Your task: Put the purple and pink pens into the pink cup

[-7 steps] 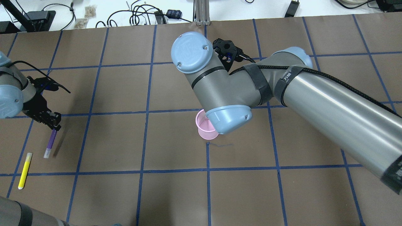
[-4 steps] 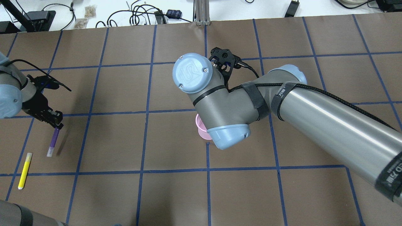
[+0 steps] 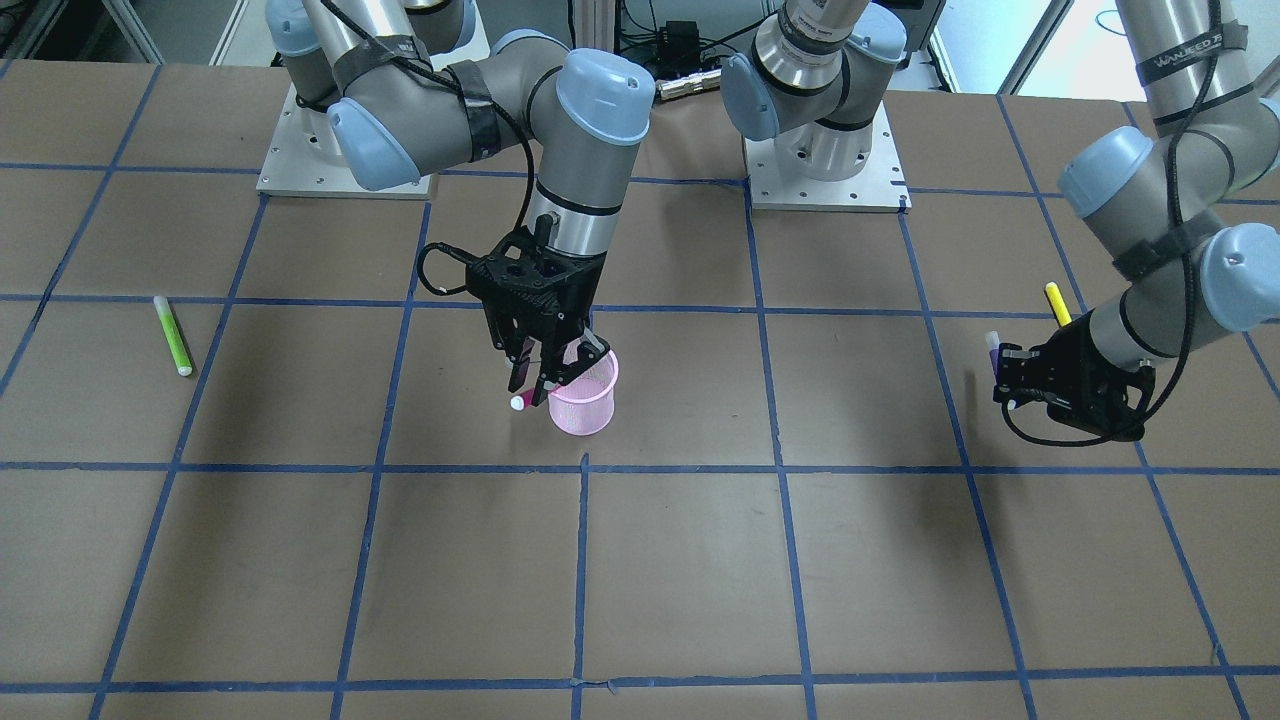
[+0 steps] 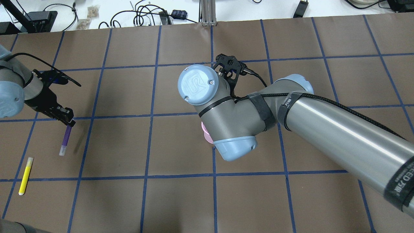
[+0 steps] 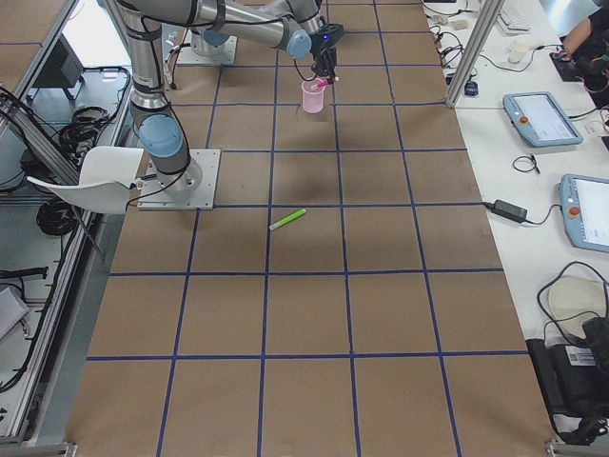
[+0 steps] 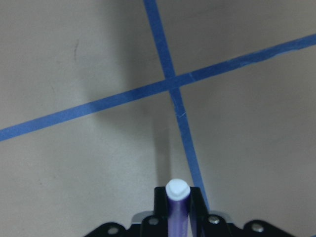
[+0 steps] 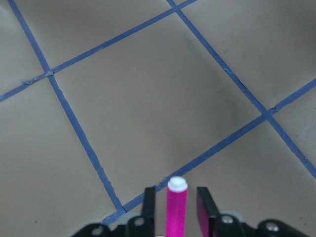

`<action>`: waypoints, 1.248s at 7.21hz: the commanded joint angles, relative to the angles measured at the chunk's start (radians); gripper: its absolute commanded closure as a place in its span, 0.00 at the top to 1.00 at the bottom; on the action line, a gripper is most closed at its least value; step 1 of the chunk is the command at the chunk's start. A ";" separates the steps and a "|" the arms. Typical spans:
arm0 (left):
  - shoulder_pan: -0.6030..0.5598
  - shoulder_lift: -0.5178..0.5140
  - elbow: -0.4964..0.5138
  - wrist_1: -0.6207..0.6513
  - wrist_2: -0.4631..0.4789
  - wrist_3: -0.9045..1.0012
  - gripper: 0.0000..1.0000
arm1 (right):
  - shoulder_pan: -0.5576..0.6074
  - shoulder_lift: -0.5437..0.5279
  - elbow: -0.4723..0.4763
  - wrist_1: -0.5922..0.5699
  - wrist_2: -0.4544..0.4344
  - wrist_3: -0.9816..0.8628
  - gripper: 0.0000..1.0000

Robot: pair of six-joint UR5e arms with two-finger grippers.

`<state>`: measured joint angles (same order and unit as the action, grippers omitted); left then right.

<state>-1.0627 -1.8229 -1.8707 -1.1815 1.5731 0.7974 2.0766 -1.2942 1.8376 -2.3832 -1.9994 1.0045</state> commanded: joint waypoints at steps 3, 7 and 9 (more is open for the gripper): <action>-0.005 0.108 0.005 -0.001 -0.196 0.002 0.00 | -0.059 -0.043 -0.011 0.007 0.017 -0.146 1.00; -0.277 0.137 0.002 0.171 -0.344 -0.192 0.00 | -0.520 -0.190 -0.052 0.293 0.328 -0.291 1.00; -0.487 0.120 0.004 0.355 -0.335 -0.580 0.00 | -0.598 -0.229 -0.224 0.715 0.344 -0.514 1.00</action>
<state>-1.4165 -1.6923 -1.8678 -0.9491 1.2349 0.4658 1.5343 -1.4967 1.7143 -1.9262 -1.6720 0.6303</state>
